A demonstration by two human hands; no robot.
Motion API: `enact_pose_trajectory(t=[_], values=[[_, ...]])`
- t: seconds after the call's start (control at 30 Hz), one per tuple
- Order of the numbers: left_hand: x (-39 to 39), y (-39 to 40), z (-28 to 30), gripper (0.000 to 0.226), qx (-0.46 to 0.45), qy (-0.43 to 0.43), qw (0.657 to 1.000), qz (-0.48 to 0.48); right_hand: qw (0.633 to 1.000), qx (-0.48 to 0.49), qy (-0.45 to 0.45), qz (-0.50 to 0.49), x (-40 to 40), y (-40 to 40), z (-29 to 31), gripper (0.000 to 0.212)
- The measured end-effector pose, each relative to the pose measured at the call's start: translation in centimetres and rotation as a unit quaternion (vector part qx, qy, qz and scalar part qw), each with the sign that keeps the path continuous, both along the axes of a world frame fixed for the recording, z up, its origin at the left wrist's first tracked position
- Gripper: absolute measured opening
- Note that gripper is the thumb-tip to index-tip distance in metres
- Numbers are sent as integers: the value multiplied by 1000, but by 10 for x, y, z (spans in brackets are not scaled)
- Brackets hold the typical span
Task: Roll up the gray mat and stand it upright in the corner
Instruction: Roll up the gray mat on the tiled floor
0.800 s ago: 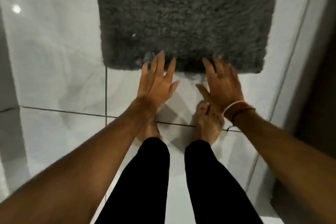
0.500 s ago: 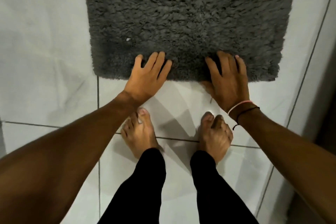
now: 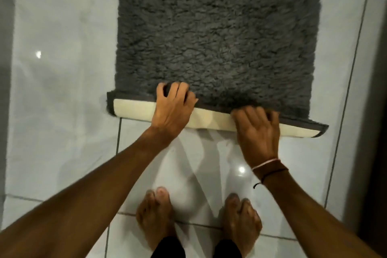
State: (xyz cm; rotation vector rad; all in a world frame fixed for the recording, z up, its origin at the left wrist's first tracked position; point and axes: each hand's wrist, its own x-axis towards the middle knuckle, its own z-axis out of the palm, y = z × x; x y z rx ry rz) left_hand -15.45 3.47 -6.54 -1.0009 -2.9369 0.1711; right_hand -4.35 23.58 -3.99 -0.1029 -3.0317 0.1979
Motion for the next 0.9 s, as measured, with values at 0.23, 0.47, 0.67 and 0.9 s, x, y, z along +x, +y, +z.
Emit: enact_pose_trajectory(t=[0.23, 0.47, 0.67, 0.9], values=[[-13, -3, -25, 22, 64, -8, 993, 99, 996, -89, -5, 15, 22, -8, -45, 56], [-46, 6, 0, 26, 227, -9, 969, 98, 995, -69, 55, 53, -33, 14, -58, 43], [-1, 2, 5, 52, 174, 20, 984, 29, 995, -88, 40, -12, -88, 32, -40, 46], [-88, 21, -3, 75, 44, -42, 998, 32, 994, -11, 100, -32, -97, 19, -26, 53]])
